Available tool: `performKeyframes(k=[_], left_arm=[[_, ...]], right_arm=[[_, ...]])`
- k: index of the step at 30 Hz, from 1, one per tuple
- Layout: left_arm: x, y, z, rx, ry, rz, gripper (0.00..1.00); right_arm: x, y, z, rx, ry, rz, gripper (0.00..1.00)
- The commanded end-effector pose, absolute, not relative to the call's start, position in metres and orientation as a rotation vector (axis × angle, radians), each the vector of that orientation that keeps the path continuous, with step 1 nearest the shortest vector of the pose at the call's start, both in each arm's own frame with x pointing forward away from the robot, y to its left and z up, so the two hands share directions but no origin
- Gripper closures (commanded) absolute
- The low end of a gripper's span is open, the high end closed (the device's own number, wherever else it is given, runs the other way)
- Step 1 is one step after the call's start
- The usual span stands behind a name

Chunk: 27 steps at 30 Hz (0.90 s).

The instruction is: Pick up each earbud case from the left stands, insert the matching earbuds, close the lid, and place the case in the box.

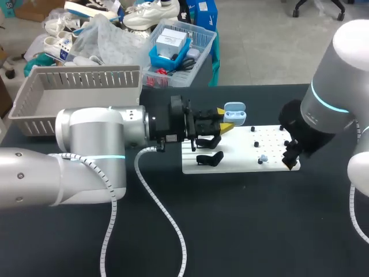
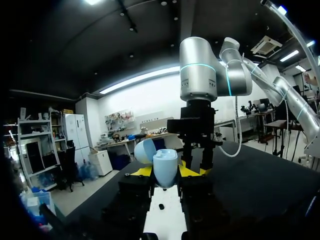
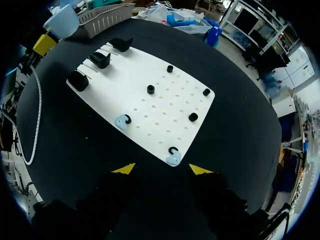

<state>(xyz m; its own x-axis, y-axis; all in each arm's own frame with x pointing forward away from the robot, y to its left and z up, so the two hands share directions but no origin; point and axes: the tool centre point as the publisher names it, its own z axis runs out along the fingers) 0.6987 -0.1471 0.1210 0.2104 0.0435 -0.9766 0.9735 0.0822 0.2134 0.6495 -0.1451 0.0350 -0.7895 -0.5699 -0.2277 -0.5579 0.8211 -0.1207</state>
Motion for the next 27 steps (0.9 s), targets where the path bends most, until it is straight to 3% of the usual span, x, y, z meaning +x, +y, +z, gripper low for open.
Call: performKeyframes(k=[1,7,9,14,22,27], left_arm=[[0.6986,-0.1472,0.1205,1.261,1.113,-0.971,1.0],[0.6986,-0.1472,0.1205,1.261,1.113,-0.971,1.0],[0.6986,-0.1472,0.1205,1.261,1.113,-0.971,1.0],[0.6986,-0.1472,0.1205,1.261,1.113,-0.971,1.0],[0.6986,-0.1472,0.1205,1.261,1.113,-0.971,1.0],[0.6986,-0.1472,0.1205,1.261,1.113,-0.971,1.0]], right_arm=[[0.6482,-0.1458,0.0302,-0.869,2.755,-0.081,0.4],[0.6486,-0.1471,0.0286,-0.866,2.749,-0.067,0.4],[0.6488,-0.1475,0.0281,-0.864,2.749,-0.068,0.48],[0.6484,-0.149,0.0257,-0.859,2.756,-0.069,0.42],[0.6498,-0.1519,0.023,-0.854,2.754,-0.062,0.49],[0.653,-0.1515,0.0234,-0.854,2.748,-0.061,0.48]])
